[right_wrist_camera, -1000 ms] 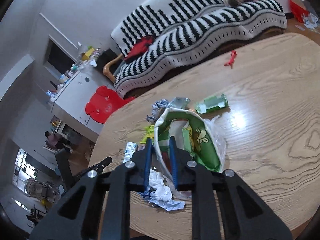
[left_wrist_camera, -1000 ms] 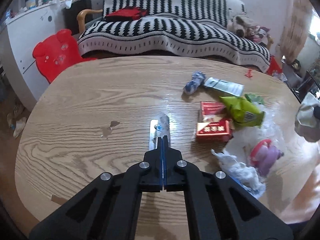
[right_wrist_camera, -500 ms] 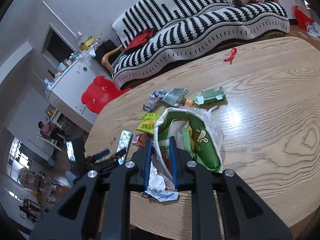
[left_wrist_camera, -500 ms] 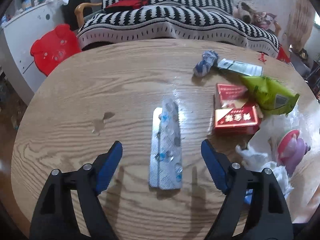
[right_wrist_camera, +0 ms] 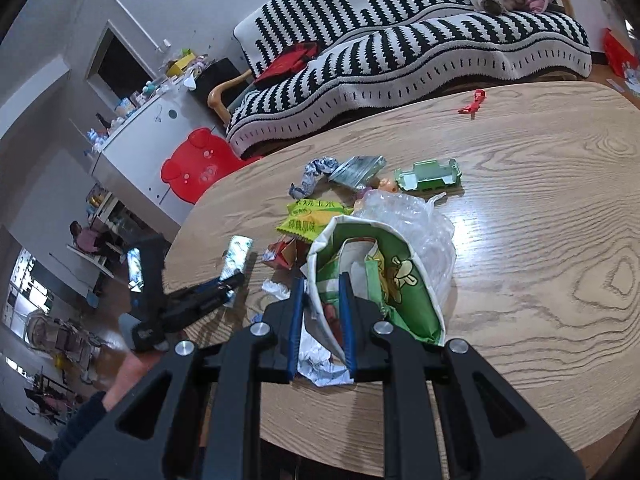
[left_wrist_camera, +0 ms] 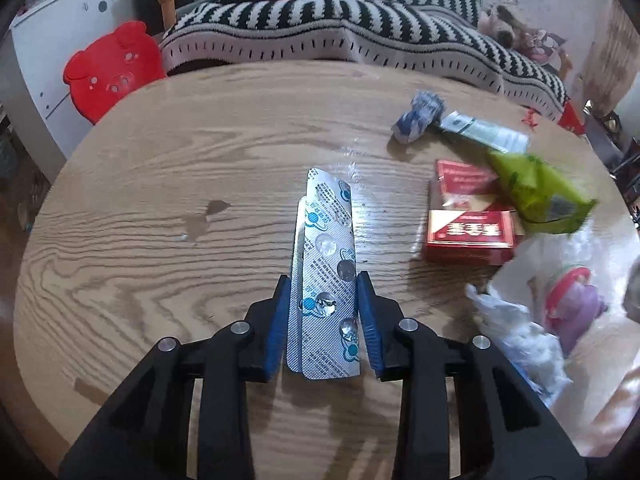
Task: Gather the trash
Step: 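Carry both items over the black bin and open both grippers to drop them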
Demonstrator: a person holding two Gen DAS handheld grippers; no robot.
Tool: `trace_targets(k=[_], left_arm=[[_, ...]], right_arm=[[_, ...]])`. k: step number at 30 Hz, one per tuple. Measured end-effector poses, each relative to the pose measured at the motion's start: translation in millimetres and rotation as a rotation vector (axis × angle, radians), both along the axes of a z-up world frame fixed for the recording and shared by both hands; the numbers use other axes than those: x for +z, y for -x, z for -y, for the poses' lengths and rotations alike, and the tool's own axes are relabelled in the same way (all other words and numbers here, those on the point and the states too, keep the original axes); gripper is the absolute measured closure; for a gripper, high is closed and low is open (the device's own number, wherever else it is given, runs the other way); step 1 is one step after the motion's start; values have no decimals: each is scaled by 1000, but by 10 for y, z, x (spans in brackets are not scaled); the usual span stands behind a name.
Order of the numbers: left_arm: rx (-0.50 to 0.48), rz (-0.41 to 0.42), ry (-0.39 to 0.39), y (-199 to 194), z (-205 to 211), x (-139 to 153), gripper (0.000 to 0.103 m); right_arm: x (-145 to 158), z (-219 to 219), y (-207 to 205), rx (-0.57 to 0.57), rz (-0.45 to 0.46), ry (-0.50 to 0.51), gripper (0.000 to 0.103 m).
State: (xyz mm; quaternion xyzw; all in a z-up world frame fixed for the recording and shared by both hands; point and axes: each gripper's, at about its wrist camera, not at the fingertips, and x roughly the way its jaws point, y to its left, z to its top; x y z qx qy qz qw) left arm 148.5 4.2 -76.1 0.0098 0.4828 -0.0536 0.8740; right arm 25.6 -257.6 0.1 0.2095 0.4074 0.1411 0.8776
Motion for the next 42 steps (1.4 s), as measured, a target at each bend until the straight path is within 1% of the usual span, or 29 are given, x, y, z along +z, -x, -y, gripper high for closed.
trace_targets(k=[3,6,10,13,14,17,19,24,26,29,31,34,37,39,42], left_arm=[[-28,14,-6,200,9,174,70],[-72,25,-16,529,31,325,70],[-154,14,5,1143,81,459,70],[-222,33,32,1562,179,540,70],[-241,41,28,1679,219,542,70],[-290,35,7,1993,312,468,70],[-318,-3,17,2194,336,354,70],[-402,-114,15,2555,437,23,70],[-428,-156,13,2611,483,-97,70],[-450,-243,14,2630,518,-325,70],[-450,-287,13,2642,551,-450,70],[-459,-321,13,2639,611,-540,70],[-461,-346,26,2641,638,-577,69],[-460,-351,29,2639,643,-589,69],[-454,-342,13,2625,632,-569,69]], right_arm=[[26,-34,101,26,7,23,85],[18,-90,245,57,5,42,85],[-12,-189,539,109,-2,59,85],[-29,-309,801,143,-3,72,85],[-38,-356,883,157,-3,77,85],[-88,-497,1089,195,-12,92,85],[-172,-571,1223,219,-36,91,85],[-548,-769,1536,276,-154,105,85],[-725,-850,1606,295,-216,133,85],[-1023,-920,1631,314,-322,144,85],[-1132,-943,1645,316,-350,157,85],[-1199,-923,1628,310,-377,152,85],[-1178,-912,1629,304,-373,156,85],[-1151,-903,1631,302,-368,153,85],[-1149,-885,1614,290,-370,155,85]])
